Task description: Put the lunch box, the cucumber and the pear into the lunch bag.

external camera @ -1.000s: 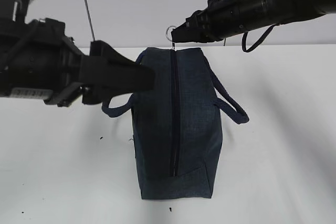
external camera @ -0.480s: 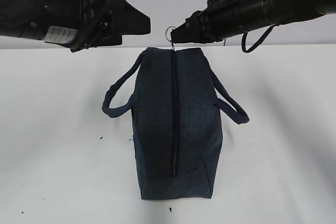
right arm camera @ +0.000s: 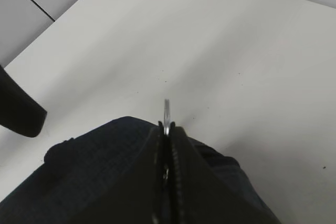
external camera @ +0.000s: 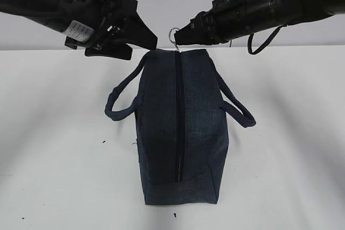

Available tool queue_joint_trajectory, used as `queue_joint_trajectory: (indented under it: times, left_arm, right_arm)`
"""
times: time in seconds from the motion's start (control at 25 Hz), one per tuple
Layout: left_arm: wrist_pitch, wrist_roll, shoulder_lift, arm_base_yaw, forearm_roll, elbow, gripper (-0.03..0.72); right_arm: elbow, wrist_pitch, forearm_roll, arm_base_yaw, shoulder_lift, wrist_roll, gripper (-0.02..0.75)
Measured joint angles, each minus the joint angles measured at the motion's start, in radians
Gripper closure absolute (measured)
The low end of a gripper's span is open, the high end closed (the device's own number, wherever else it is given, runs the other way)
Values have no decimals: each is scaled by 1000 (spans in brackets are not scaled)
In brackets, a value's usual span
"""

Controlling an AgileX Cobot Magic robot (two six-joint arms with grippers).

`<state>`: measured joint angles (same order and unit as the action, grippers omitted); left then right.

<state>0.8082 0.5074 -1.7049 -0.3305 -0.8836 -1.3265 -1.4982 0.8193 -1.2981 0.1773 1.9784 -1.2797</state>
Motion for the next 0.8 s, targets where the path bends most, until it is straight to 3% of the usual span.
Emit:
queue_joint_trajectory:
  times: [0.24,0.4,0.52,0.64,0.8]
  left_arm:
    - [32,-20,-52,-1,24,-25,260]
    - [40,-22,-78,-1,23,-26,323]
    - [54,-24,-95,-1,21,-27,445]
    - [62,-25,-97,-2,21,-27,617]
    - [64,-24,-97,-3,20,-27,685]
  right_arm:
    - [0,2,0,0,0,0,732]
    - [0,3,0,0,0,0,732]
    - [0,3,0,0,0,0,732]
    - [0,3,0,0,0,2,732]
    - [0,4,0,0,0,8,732]
